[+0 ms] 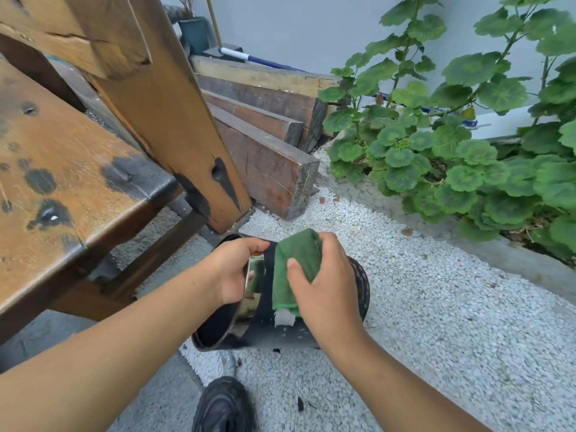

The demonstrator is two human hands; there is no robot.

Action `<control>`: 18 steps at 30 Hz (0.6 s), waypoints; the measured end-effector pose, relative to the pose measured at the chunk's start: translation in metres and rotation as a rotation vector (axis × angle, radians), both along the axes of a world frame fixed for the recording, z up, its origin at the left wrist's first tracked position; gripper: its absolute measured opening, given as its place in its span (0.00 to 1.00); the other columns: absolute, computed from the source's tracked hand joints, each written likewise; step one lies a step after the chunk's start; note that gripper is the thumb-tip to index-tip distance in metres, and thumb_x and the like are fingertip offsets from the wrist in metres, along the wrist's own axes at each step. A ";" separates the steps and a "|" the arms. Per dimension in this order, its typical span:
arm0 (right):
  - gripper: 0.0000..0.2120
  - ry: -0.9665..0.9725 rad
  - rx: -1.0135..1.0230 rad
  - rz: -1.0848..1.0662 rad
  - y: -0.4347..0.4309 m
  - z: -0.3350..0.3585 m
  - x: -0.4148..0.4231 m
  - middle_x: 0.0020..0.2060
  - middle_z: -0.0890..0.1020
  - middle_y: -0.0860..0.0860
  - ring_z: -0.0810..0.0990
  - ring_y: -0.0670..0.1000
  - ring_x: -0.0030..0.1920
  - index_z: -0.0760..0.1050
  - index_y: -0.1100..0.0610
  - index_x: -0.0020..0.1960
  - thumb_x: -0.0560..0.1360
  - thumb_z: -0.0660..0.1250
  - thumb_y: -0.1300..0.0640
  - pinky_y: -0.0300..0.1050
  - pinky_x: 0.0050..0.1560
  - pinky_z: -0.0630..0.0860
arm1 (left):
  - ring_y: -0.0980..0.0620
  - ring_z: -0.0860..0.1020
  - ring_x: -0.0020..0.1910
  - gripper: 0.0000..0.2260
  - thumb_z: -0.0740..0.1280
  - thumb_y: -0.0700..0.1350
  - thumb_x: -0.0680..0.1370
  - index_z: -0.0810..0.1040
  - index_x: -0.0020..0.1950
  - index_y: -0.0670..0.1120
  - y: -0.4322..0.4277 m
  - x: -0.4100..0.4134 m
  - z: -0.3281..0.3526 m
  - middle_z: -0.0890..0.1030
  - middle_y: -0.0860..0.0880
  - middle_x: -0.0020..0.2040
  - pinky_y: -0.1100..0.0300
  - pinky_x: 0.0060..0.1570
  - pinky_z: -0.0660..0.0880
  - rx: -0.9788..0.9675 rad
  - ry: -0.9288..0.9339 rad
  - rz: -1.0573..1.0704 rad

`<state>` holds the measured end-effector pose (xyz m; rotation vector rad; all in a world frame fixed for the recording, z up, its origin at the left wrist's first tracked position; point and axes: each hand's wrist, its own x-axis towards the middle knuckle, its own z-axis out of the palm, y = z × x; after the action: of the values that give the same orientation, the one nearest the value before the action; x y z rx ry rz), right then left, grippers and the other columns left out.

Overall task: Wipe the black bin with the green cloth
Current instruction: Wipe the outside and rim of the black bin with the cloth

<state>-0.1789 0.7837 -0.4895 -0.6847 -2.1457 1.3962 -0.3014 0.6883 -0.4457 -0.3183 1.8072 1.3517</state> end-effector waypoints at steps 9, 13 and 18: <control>0.16 -0.027 0.029 0.045 -0.032 -0.011 -0.012 0.51 0.69 0.42 0.75 0.45 0.47 0.61 0.43 0.56 0.75 0.67 0.46 0.49 0.42 0.78 | 0.46 0.84 0.26 0.13 0.63 0.45 0.80 0.81 0.40 0.41 0.005 0.003 -0.011 0.85 0.42 0.31 0.59 0.21 0.77 0.095 0.012 0.127; 0.17 -0.041 0.120 0.049 -0.026 -0.024 -0.014 0.52 0.69 0.43 0.76 0.47 0.47 0.61 0.45 0.58 0.76 0.66 0.46 0.49 0.40 0.78 | 0.56 0.79 0.20 0.08 0.65 0.48 0.78 0.80 0.44 0.46 0.002 0.004 -0.015 0.83 0.51 0.27 0.68 0.18 0.71 0.025 0.072 0.141; 0.16 -0.150 0.199 -0.013 -0.004 -0.043 -0.016 0.51 0.69 0.45 0.76 0.49 0.45 0.61 0.48 0.58 0.77 0.66 0.46 0.46 0.37 0.75 | 0.53 0.83 0.47 0.10 0.66 0.50 0.78 0.78 0.54 0.46 -0.001 0.001 -0.018 0.82 0.47 0.51 0.62 0.39 0.76 -0.028 0.112 0.132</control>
<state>-0.1946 0.7799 -0.5324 -0.7439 -2.3525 1.1356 -0.3002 0.6877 -0.4635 -0.3899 1.9272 1.4623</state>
